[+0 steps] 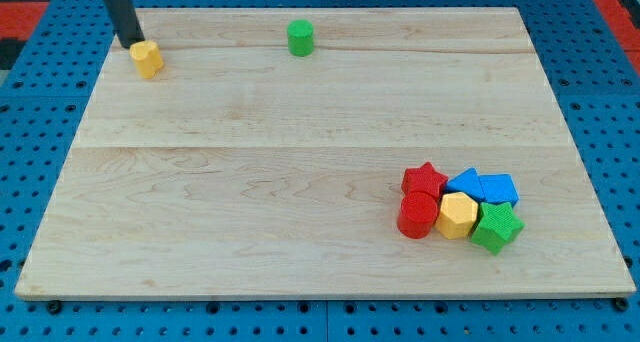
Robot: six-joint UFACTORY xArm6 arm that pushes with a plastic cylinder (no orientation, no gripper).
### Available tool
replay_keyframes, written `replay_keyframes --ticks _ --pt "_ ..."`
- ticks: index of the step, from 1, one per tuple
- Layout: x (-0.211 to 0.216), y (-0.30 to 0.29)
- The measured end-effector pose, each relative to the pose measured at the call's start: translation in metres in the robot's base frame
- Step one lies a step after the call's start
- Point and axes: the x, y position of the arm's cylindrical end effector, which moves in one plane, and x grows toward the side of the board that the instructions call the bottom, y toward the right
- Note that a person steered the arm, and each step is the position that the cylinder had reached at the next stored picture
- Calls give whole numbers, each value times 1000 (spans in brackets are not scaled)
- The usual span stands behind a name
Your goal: Push the yellow heart at the left side of the red star
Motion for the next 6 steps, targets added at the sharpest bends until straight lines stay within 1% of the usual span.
replay_keyframes --ticks 1,3,4,5,6 --pt "21 17" --pt "35 114" --pt "58 124" --pt "68 119" --pt "95 108"
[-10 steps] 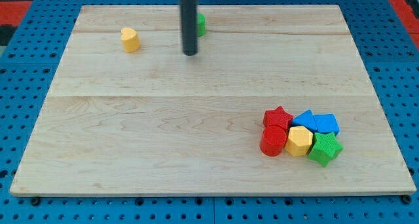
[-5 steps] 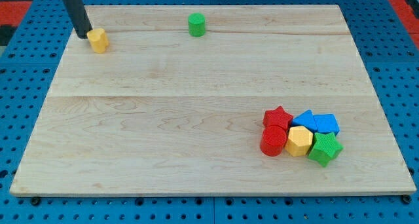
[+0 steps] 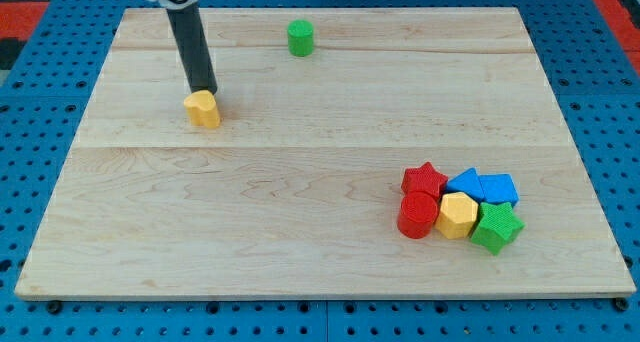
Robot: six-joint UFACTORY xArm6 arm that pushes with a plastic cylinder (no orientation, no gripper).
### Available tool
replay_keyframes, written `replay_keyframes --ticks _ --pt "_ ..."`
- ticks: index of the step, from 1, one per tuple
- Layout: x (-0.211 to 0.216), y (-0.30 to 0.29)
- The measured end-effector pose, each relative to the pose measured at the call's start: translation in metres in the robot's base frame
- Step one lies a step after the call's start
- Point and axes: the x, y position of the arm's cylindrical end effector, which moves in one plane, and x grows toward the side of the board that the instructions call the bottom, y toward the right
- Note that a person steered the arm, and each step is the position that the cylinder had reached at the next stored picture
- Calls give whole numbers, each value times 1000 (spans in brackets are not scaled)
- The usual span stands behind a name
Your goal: Push the yellow heart at the left side of the red star
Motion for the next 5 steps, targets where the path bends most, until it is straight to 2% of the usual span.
replay_keyframes --ticks 4,5 --pt "113 -7" --pt "141 10"
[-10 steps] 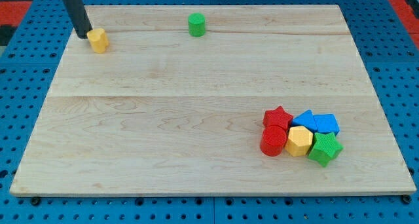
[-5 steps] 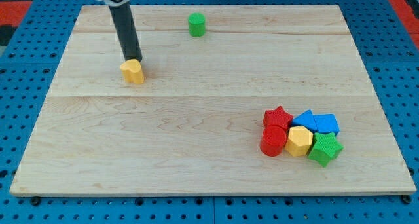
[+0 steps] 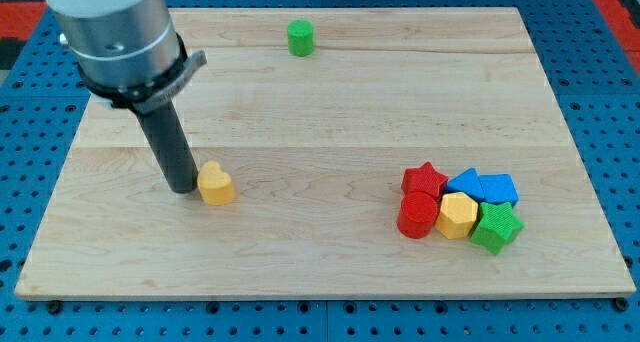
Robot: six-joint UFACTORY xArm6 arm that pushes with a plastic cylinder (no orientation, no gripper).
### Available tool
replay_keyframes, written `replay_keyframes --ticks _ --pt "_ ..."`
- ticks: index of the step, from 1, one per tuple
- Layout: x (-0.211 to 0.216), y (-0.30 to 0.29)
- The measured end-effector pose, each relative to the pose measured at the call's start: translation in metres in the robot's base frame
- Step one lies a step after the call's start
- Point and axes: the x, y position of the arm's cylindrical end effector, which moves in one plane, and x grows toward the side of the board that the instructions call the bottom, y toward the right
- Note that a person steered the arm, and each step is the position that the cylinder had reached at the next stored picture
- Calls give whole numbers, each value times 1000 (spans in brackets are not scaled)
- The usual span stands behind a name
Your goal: Push the yellow heart at the left side of the red star
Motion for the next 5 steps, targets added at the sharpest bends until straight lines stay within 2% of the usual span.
replay_keyframes --ticks 3,5 --pt "-25 125" --pt "-19 196"
